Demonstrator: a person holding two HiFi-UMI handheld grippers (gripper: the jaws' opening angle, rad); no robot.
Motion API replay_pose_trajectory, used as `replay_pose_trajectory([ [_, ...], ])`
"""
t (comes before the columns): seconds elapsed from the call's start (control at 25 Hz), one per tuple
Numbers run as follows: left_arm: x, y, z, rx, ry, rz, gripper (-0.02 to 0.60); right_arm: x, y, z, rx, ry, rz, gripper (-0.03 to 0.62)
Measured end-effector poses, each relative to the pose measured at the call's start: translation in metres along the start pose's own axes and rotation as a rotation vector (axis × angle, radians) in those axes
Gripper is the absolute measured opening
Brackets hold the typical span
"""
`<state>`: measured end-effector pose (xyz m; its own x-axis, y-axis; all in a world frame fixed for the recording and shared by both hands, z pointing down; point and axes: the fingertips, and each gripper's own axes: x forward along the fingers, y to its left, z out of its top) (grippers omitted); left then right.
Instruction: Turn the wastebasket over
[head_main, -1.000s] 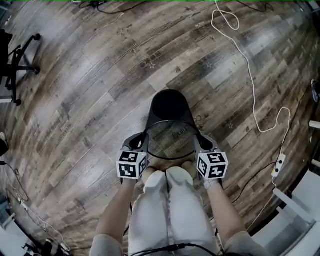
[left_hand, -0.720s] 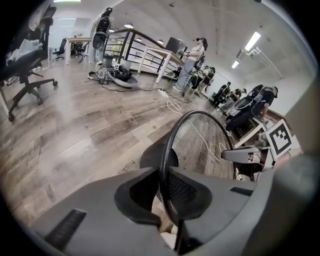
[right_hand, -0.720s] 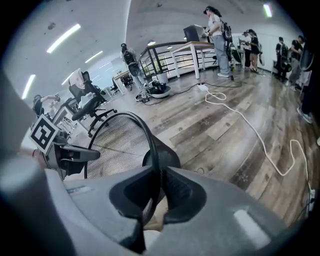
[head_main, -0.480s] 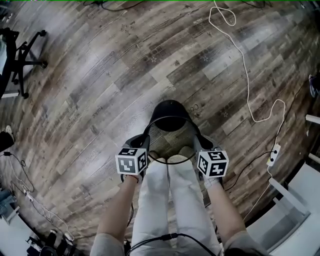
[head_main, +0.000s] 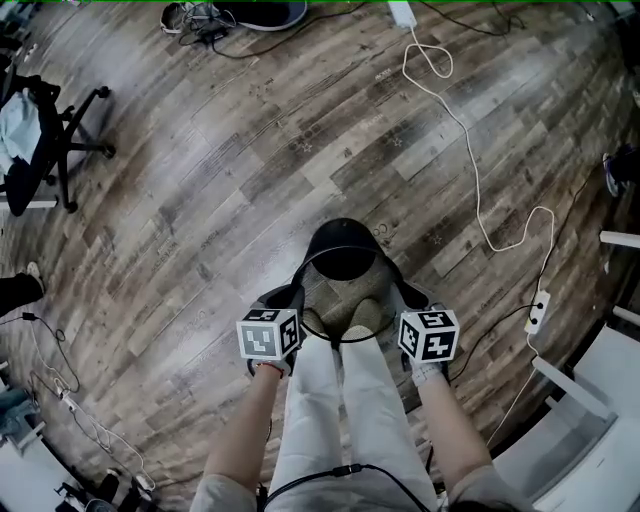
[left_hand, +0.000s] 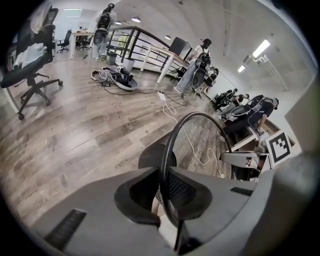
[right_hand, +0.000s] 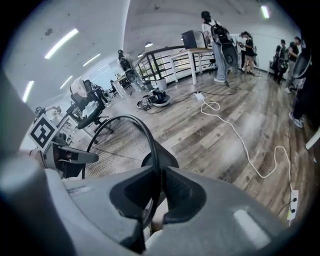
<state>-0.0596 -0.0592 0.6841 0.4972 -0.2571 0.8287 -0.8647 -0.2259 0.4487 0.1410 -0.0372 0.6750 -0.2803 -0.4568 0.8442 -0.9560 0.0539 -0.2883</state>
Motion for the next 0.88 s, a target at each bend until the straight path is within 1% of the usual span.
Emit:
replay_pose_trajectory([
  [0.32, -0.047, -0.03, 0.012, -0.013, 0.012, -0.015, 0.031, -0.05, 0.013, 0.019, 0.011, -0.005, 0.011, 0.034],
  [0.72, -0.098, -0.039, 0.02, -0.078, 0.011, -0.02, 0.032, -0.09, 0.043, 0.044, 0.001, -0.026, 0.022, 0.034],
  [0.88, -0.121, -0.051, 0.028, -0.096, 0.011, -0.033, 0.034, -0.11, 0.053, 0.06, 0.003, -0.049, 0.028, 0.034],
])
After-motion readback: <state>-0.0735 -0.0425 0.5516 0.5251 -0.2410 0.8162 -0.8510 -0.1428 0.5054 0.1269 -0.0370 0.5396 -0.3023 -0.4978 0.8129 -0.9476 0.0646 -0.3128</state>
